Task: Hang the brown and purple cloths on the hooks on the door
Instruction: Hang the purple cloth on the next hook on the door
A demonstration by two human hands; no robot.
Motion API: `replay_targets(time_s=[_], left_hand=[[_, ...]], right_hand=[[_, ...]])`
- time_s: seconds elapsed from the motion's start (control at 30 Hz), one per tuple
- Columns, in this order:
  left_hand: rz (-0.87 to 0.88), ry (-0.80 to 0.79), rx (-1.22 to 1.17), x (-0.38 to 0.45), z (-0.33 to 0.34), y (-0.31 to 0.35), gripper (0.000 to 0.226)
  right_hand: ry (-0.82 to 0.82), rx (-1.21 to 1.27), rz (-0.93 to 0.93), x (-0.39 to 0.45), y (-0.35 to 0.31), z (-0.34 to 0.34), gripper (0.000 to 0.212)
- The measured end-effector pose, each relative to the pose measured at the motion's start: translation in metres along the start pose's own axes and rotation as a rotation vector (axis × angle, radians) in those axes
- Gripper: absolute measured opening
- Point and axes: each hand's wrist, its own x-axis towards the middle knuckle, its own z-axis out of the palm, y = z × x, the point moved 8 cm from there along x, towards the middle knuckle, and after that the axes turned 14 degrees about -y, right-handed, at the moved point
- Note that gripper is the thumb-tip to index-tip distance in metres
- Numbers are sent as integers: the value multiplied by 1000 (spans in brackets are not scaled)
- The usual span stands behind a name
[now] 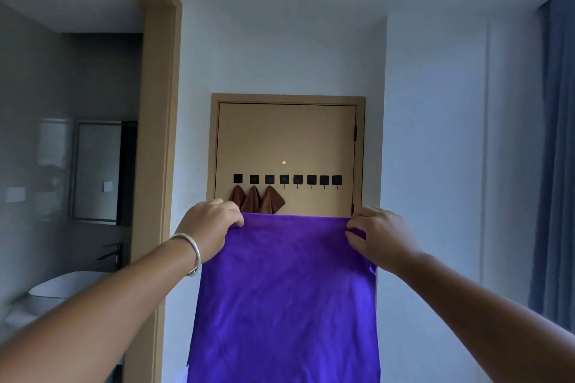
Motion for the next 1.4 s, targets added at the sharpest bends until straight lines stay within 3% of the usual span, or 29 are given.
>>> replay_targets(time_s=[0.2,0.37,0.6,0.87,0.97,1.1,1.2,1.37,1.4], left_hand=[[-13,-58,-93,54,63,-59,56],[-11,-92,-111,91,109,-91,58],[81,-116,36,158,185,-108,59],[25,-161,-5,275,267,-133,64],[0,-182,10,315,296,-137,53],[-32,-210,56,361,339,-138,22],[-102,-204,72,398,373,-143,32],[-89,-146,-50,456,431,-163,9],[-59,-132,-60,465,443,-167,15]], right_hand=[[25,41,-4,81,-3,61,15],[0,34,-62,134,2,111,22],[-91,-46,-152,205,29,200,54],[-43,-16,-181,297,104,286,48],[-48,-13,-195,325,128,310,38],[-13,16,-166,361,153,341,23],[-39,52,-115,391,173,377,24],[-59,89,-75,445,209,438,23],[-64,89,-77,454,214,448,23]])
